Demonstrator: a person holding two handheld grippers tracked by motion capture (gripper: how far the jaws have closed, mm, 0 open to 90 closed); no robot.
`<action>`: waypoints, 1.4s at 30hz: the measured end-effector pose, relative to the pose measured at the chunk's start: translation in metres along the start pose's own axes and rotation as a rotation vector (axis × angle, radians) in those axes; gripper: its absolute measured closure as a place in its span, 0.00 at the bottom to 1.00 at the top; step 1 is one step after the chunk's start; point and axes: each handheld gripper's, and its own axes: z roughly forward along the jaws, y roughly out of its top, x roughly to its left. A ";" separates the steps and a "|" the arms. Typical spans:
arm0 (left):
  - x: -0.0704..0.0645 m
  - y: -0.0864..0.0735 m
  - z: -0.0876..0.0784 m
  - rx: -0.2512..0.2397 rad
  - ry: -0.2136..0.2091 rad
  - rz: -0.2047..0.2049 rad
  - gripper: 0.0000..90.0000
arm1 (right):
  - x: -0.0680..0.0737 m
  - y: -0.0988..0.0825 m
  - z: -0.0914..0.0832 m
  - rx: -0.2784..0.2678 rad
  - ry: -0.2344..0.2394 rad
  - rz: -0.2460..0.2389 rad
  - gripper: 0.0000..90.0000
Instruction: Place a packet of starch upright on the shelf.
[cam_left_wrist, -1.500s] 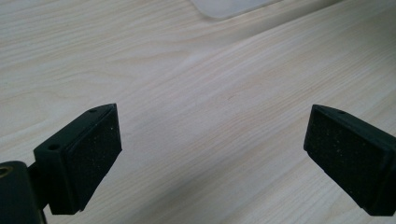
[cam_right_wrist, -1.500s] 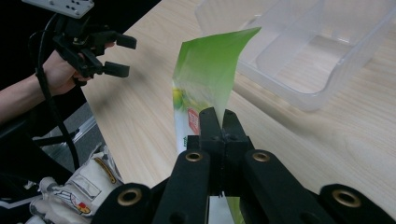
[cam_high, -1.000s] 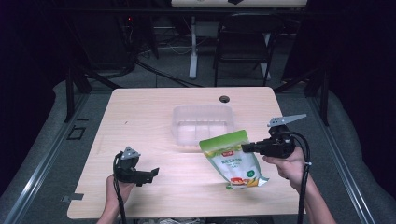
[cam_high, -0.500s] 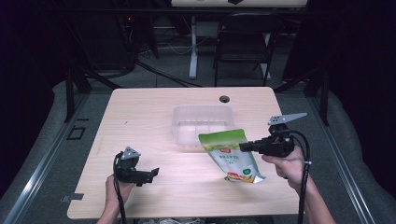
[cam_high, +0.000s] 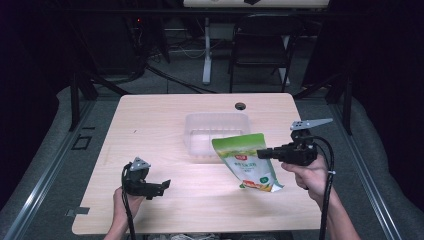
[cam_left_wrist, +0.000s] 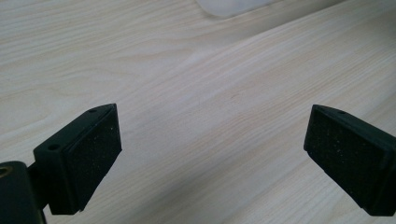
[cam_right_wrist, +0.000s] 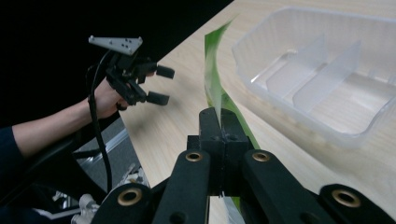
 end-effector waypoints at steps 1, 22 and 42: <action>0.000 0.000 0.000 -0.001 0.000 0.000 0.04 | 0.001 0.001 -0.001 -0.016 -0.002 0.004 1.00; -0.002 -0.001 0.003 0.008 0.004 0.000 0.04 | 0.006 0.045 -0.002 -0.160 -0.033 0.023 1.00; -0.005 0.003 0.001 -0.018 -0.006 0.014 0.04 | -0.013 0.067 0.001 -0.240 -0.125 0.097 1.00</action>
